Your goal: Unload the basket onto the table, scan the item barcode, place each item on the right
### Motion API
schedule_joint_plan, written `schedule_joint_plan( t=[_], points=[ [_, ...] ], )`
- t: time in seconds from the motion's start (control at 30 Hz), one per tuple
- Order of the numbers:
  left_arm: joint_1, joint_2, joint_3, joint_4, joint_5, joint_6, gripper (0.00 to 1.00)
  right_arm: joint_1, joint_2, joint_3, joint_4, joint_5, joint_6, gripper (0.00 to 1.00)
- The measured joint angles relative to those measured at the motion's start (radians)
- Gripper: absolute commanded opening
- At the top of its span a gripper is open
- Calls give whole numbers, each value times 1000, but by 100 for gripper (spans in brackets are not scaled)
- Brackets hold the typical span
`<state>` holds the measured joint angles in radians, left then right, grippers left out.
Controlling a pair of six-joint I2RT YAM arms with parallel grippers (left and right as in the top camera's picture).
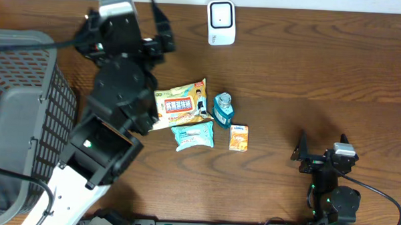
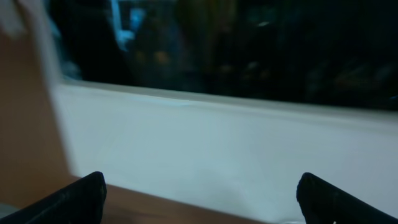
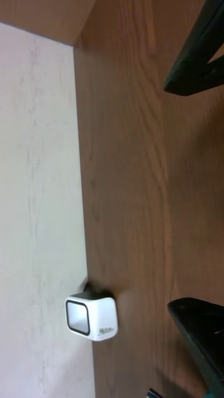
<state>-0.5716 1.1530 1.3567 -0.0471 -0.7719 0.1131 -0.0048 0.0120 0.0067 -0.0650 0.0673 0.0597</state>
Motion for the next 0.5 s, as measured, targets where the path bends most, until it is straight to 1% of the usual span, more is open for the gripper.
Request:
schedule_joint_plan(
  t=[0.07,0.17,0.4,0.5],
  points=[
    [48,2,0,-24,-5,78,98,0,0,0,0,0,0,99],
    [127,5,0,-46,-10,163,98,0,0,0,0,0,0,99],
    [214,-1,-1,-69,-11,222,98,0,0,0,0,0,0,99],
    [232,-31,-11,-130,36,230,98,0,0,0,0,0,0,99]
  ],
)
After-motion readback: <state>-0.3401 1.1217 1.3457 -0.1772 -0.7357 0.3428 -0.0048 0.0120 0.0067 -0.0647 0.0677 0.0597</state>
